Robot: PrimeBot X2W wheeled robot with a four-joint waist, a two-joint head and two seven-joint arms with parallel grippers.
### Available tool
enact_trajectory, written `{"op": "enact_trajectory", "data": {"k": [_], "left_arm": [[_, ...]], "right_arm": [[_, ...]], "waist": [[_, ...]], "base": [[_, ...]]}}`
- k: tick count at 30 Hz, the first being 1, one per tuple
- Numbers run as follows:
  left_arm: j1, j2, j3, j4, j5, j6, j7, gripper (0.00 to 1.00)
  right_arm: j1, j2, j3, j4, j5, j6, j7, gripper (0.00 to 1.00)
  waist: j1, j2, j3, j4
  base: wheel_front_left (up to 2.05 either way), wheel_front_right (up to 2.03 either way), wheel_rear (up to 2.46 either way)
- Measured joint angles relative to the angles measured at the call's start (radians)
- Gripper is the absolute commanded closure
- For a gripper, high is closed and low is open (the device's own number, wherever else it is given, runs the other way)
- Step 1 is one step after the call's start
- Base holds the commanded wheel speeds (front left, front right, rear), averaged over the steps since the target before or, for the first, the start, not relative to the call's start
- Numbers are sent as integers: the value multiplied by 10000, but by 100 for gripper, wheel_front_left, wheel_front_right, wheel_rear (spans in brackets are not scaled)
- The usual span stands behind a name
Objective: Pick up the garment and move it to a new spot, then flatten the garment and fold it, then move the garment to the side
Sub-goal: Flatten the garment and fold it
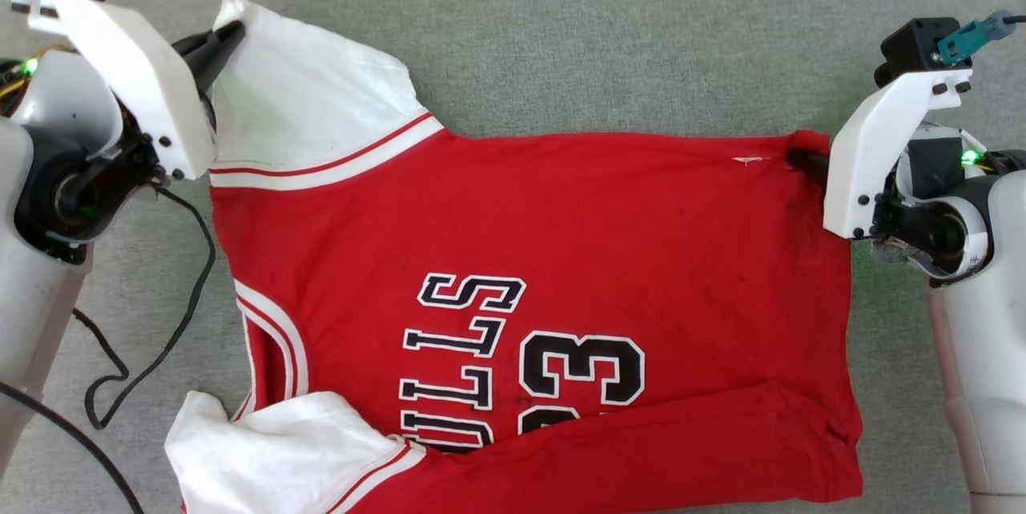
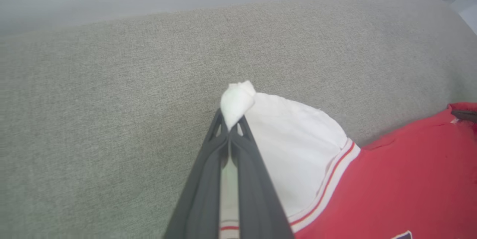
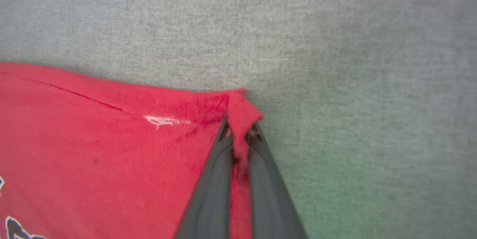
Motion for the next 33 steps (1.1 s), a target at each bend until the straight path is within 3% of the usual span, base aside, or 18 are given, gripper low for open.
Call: {"op": "enact_trajectory", "data": {"k": [12, 22, 33], "left_arm": [[1993, 65, 669, -226, -692, 244, -1283, 100], [5593, -88, 1018, -1164, -1321, 959, -2615, 100], [8670, -608, 1057, -1695, -2088, 1730, -3260, 100]], "right_arm": [[1263, -238, -640, -1728, 79, 2, -842, 100], [4049, 0, -794, -2765, 466, 0, -1626, 100], [6253, 23, -746, -2826, 1011, 0, -2857, 100]], "waist": [[0, 0, -1037, 251], [-1, 0, -2193, 540], [-2, 0, -3109, 611]], "base": [[0, 0, 0], [0, 0, 0], [0, 0, 0]]}}
